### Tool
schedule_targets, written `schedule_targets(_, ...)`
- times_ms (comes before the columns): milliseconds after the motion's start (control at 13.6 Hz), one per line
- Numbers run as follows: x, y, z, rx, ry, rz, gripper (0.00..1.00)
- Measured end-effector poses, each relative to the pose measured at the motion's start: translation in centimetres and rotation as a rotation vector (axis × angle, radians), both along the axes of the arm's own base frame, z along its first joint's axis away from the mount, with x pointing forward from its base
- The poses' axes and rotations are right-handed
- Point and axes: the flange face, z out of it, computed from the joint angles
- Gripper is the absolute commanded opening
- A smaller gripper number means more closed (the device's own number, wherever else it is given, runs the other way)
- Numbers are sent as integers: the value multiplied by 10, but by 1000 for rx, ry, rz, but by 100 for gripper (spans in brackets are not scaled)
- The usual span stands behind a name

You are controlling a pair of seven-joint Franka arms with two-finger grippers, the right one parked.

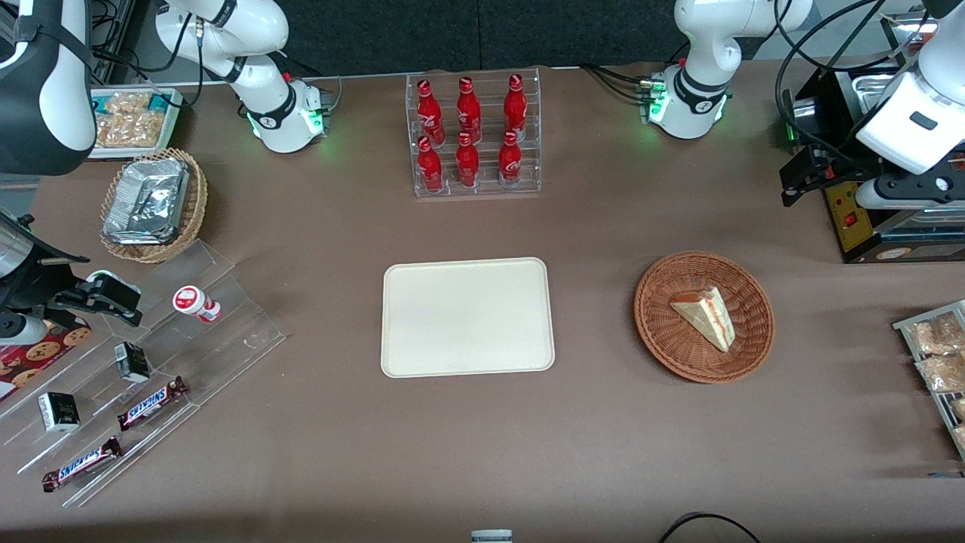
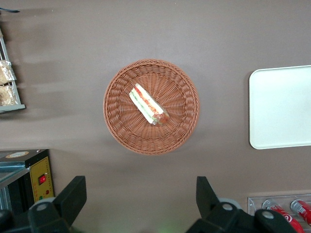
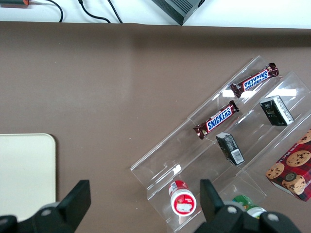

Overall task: Place sandwich from basket to tray
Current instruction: 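Move the left gripper down over the sandwich in the wicker basket, then close the left gripper on the wrapped triangular sandwich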

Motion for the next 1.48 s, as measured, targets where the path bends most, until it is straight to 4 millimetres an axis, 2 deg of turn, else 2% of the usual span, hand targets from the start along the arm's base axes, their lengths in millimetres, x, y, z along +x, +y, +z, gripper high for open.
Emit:
schedule_targets(295, 0, 0, -4, 0, 14, 15, 100)
schedule_targets(443, 4, -1, -27, 5, 56, 156, 100)
schedule_targets(590, 16, -6, -69, 21, 101, 354, 100)
schedule_targets(811, 34, -9, -147, 37, 131, 543, 100)
schedule_targets(959, 35, -7, -202, 36, 119, 658, 100)
schedule_targets(1107, 28, -5, -250, 28, 96, 755, 100)
schedule_targets(1254, 20, -2, -289, 29, 96, 840, 100)
schedule_targets(1475, 20, 9, -333, 25, 96, 910, 100)
